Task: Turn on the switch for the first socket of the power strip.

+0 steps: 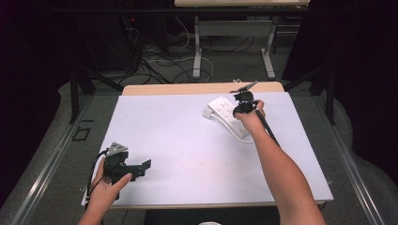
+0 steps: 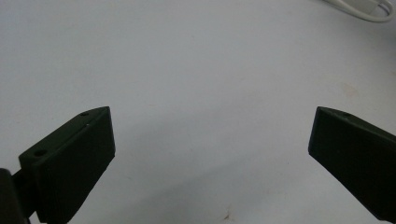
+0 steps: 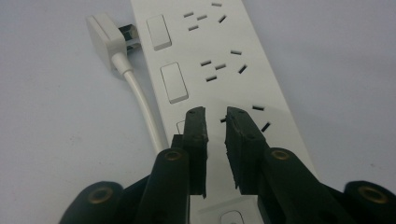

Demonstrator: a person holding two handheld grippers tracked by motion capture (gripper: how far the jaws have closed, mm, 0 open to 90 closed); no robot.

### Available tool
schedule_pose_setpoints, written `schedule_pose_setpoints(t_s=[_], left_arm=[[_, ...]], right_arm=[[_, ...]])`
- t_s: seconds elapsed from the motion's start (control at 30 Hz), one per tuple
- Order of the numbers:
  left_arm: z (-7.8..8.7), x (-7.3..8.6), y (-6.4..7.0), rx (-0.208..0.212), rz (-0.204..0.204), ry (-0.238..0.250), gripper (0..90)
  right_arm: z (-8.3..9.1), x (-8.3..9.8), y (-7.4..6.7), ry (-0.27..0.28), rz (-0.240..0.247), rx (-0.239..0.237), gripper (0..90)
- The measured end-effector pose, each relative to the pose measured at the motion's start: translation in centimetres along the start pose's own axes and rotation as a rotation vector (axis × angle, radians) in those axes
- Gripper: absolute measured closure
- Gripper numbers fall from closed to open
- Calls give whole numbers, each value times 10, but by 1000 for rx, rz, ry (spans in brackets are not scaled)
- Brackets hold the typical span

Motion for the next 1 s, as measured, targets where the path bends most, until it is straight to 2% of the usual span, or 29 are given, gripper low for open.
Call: schedule_pose_setpoints(t_s=[0.07,0.13,0.37,0.43,0.6,0.73,0.93,1.0], left_arm=[[0,0,0,-1,2,-1,5],[-1,0,0,-2,2,-1,5],[0,0,0,1,-6,-10,5],[0,0,0,0,-6,-10,5],[0,1,0,2,0,-9,5],[0,1,0,-2,-4,-6,5],[0,1,0,-5,-4,5,5],[0,1,-1,-7,-10,4,5]], right_arm=[[-3,1,0,-1,4,-11,818],[-4,1,-1,-28,14,6,830],[-7,2,-3,-42,10,1,872],[-9,2,-3,-48,22,7,876],[-12,3,-5,-45,3,8,884],[-14,3,-4,-61,21,16,893],[-17,4,-5,-69,17,25,899],[-17,5,-4,-62,0,12,896]])
Point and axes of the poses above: each handheld gripper's, and its own axes: z roughly backward along the jaws, x roughly out of its underside, y roughly to its right, the point moved 1 cm from there along -z, roughly forward along the jaws, and after that the axes turned 7 degrees about -y, right-handed, at the moved point
